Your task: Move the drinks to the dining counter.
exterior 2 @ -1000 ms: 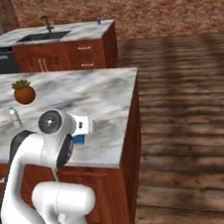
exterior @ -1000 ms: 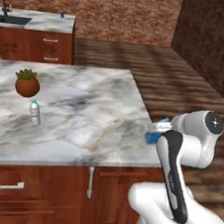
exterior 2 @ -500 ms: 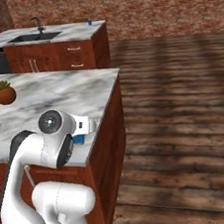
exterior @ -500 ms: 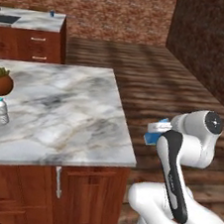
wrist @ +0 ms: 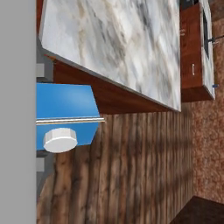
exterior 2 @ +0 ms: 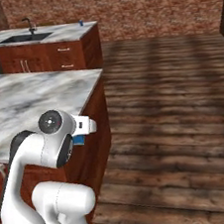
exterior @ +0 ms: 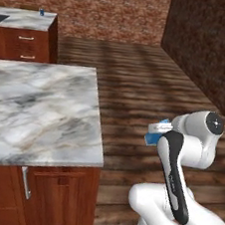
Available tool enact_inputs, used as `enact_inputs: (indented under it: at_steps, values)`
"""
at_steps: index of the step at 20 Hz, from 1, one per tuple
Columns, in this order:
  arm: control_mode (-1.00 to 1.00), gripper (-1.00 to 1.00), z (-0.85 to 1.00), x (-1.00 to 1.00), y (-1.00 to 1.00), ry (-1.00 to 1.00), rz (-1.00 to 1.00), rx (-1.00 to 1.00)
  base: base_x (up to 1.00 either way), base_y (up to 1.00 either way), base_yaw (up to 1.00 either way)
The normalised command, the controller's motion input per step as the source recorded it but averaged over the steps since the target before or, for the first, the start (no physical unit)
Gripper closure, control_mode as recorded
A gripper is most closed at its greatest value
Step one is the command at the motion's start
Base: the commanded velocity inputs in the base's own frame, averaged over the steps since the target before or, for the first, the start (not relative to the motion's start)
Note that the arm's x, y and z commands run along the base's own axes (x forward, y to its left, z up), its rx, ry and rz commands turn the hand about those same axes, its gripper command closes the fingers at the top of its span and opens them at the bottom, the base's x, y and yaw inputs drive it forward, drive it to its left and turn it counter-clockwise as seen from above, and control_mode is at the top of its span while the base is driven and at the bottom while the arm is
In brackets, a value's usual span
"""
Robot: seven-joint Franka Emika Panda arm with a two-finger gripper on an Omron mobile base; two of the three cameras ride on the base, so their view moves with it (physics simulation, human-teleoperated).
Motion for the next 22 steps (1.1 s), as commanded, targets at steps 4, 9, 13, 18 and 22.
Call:
enact_inputs:
  at_steps: [4, 9, 13, 18, 22]
  values:
    - [1.00, 1.00, 0.00, 0.00, 0.00, 0.00, 0.00, 0.00, 0.03, -0.55, 0.00]
    - [1.00, 1.00, 0.00, 0.00, 0.00, 0.00, 0.00, 0.00, 0.12, -0.46, 0.00]
    - [1.00, 1.00, 0.00, 0.00, 0.00, 0.00, 0.00, 0.00, 0.36, -0.34, 0.00]
    - [1.00, 1.00, 0.00, 0.00, 0.00, 0.00, 0.00, 0.00, 0.53, -0.22, 0.00]
    - [1.00, 1.00, 0.00, 0.00, 0.00, 0.00, 0.00, 0.00, 0.56, -0.20, 0.00]
